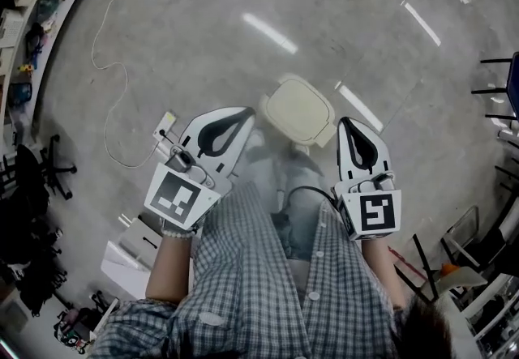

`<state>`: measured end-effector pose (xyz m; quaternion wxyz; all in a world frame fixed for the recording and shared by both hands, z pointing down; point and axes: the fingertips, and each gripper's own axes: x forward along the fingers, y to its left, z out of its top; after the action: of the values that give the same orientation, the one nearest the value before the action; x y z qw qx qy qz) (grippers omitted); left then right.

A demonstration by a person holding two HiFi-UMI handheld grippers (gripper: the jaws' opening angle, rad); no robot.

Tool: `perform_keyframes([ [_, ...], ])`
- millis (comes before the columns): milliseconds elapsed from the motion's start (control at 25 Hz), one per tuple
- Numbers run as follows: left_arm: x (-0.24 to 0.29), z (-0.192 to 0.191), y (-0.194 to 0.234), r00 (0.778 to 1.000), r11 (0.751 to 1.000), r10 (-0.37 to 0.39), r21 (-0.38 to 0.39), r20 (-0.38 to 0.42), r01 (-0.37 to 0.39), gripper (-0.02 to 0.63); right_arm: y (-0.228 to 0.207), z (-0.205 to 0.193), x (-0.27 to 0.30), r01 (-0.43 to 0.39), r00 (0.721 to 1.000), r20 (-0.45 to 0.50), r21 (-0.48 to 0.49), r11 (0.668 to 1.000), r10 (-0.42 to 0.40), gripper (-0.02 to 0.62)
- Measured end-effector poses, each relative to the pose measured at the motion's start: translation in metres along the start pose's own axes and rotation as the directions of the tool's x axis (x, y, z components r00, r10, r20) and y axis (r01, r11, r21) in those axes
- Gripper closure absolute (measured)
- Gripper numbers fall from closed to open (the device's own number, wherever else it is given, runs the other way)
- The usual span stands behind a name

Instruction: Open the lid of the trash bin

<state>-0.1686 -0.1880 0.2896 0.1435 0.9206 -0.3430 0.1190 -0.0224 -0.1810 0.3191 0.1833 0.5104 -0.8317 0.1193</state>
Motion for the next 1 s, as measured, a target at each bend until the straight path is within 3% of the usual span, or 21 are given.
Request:
perform_keyframes([
  [160,0.011,-0.025,0.015,0.996,0.998,-0.055,0.009,-0.064,0.056,0.601,0.007,-0.015,0.012,0.031,0.999,-0.028,0.014,0.999,-0.03,0.578],
  [560,0.05,-0.092,0.035,0.983,0.99,-0.14,-0.036,-0.118,0.137,0.601,-0.006,-0.072,0.02,0.135,0.983,-0.124,0.005,0.991,-0.134,0.578],
  [1000,0.097,-0.181,0.048,0.959,0.978,-0.205,-0.088,-0.195,0.191,0.601,0.003,-0.127,0.041,0.145,0.978,-0.159,0.059,0.988,-0.134,0.578],
])
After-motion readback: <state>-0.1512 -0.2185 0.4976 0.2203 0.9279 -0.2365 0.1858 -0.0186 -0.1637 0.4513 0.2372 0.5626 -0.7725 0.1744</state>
